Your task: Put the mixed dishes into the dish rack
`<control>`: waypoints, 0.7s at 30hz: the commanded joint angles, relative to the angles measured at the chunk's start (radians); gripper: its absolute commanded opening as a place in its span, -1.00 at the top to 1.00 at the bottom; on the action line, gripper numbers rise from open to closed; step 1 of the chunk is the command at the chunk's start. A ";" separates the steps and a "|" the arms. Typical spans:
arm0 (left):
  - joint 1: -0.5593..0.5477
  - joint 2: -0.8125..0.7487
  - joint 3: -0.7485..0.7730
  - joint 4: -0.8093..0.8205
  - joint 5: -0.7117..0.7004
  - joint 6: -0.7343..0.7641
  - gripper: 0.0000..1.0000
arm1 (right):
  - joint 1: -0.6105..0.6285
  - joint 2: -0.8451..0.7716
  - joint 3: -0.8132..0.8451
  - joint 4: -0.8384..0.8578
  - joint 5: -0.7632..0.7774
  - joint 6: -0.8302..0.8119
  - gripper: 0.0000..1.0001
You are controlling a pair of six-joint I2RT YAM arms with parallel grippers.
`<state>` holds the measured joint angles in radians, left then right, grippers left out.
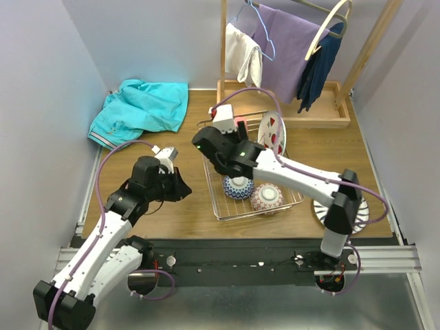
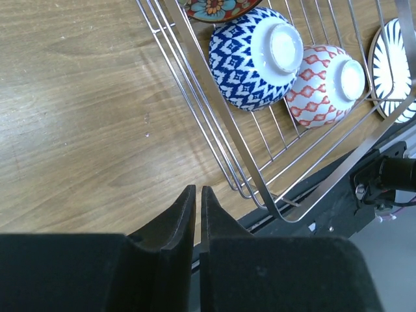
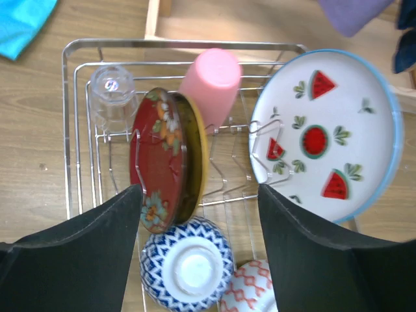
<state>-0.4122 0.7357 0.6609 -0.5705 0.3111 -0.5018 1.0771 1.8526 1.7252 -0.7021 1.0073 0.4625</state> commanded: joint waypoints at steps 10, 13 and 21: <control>0.009 0.113 0.229 0.078 -0.064 0.221 0.45 | -0.728 -0.507 -0.495 0.003 -0.358 -0.310 -0.96; 0.010 0.125 0.269 0.101 -0.061 0.244 0.29 | -1.010 -0.602 -0.617 -0.002 -0.558 -0.485 -0.95; 0.035 0.192 0.345 0.133 0.204 0.336 -0.11 | -1.546 -0.546 -0.630 -0.183 -1.084 -0.881 -1.00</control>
<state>-0.3859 0.8898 0.9642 -0.4683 0.3408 -0.2443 -0.3267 1.2369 1.0668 -0.7471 0.2684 -0.1669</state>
